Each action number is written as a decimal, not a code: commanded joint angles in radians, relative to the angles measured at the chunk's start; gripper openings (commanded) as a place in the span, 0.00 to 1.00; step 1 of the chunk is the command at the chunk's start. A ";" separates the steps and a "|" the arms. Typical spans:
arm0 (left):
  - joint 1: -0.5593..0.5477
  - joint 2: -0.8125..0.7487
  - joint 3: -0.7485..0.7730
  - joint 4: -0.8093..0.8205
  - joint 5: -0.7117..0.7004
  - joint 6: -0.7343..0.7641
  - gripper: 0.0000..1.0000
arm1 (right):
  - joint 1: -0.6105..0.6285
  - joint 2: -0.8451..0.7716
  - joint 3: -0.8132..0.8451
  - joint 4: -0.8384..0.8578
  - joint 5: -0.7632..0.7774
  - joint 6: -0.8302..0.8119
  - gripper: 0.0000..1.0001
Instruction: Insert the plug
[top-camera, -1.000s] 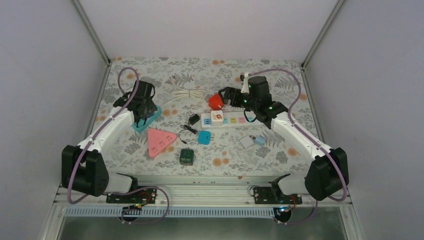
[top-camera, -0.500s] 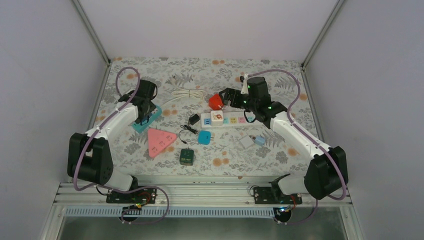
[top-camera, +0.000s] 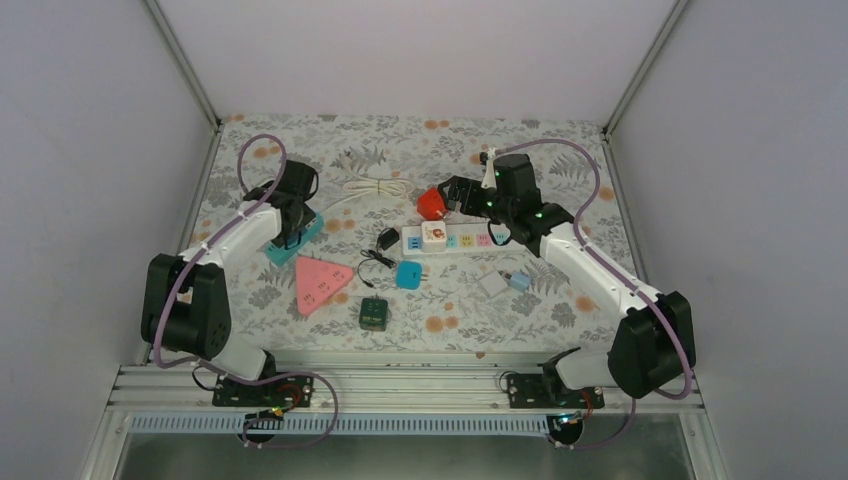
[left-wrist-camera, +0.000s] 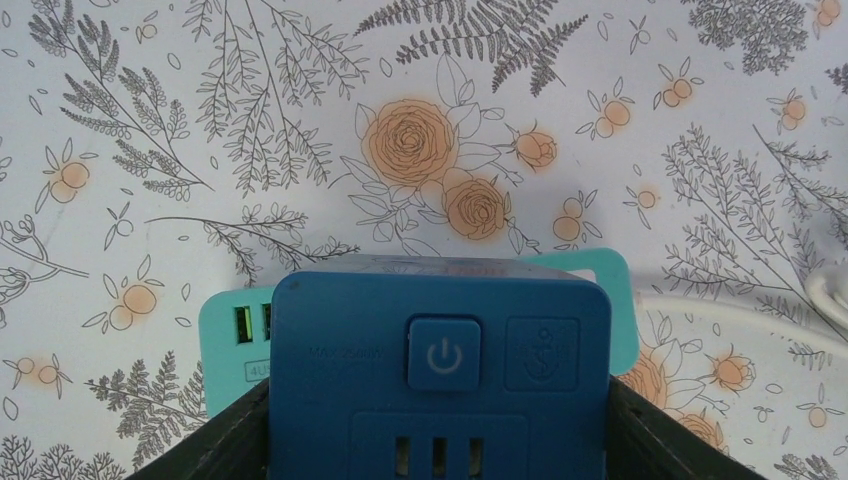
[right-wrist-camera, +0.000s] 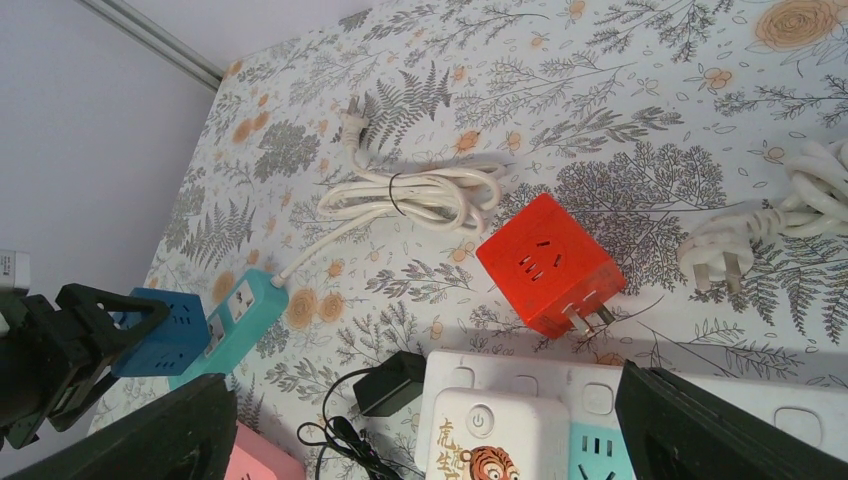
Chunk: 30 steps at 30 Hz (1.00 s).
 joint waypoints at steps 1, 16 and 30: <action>0.005 0.013 0.012 0.023 0.000 0.002 0.53 | 0.001 0.011 -0.016 0.004 0.007 0.010 0.97; 0.005 0.043 -0.010 0.036 0.016 -0.004 0.53 | 0.000 0.009 -0.022 0.002 0.007 0.016 0.97; 0.005 0.077 -0.027 0.050 0.027 -0.018 0.53 | 0.000 0.008 -0.024 0.005 0.013 0.017 0.97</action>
